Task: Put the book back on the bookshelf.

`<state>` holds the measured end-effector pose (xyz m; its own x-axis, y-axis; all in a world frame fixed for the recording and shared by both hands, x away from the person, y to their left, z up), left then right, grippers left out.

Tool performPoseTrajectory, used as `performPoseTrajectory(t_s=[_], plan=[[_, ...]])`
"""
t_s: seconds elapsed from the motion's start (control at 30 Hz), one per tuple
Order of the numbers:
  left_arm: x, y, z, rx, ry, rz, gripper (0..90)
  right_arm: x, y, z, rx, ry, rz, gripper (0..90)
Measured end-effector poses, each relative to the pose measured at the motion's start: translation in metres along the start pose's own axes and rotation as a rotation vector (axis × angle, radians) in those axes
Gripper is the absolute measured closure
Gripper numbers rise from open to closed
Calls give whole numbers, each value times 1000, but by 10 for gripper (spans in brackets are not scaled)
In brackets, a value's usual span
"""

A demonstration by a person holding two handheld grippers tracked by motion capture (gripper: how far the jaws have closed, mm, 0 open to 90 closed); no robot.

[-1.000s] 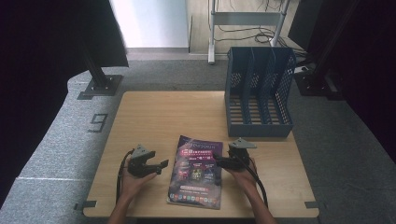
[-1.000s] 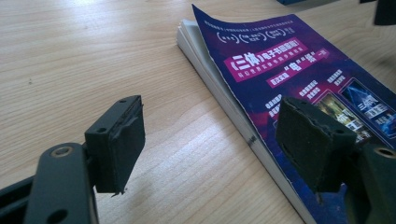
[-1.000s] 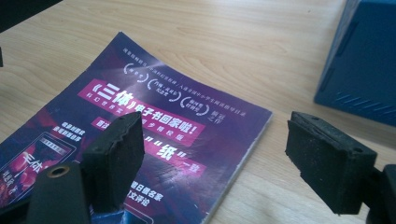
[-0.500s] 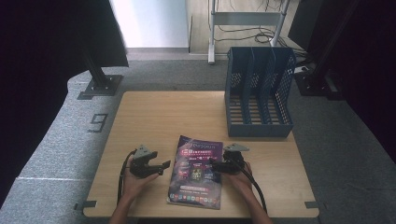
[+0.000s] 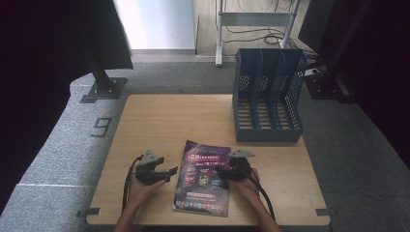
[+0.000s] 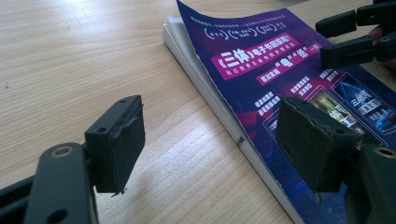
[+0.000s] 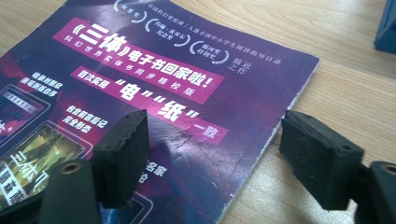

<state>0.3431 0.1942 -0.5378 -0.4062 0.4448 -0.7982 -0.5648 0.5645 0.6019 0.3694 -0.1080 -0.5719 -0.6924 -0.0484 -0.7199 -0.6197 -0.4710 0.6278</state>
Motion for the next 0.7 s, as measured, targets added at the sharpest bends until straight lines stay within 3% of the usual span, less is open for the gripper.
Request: performPoseTrajectory(t_s=[0.7], plan=[[-4, -6, -5, -12, 4, -5, 244, 1, 1, 0, 13, -3, -11, 297]])
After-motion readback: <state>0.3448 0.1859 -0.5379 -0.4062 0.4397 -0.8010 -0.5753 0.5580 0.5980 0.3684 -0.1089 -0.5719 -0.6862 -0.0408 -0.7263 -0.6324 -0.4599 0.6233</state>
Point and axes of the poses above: each handheld gripper's, and its own axes: y roughly backward along the jaws, x roughly out of its underside, z roughly to its left, the point moved 3 cm from there along -y, roughly forward along the jaws, and after that the axes turned 12 degrees about -y, right-handed, at the moved point
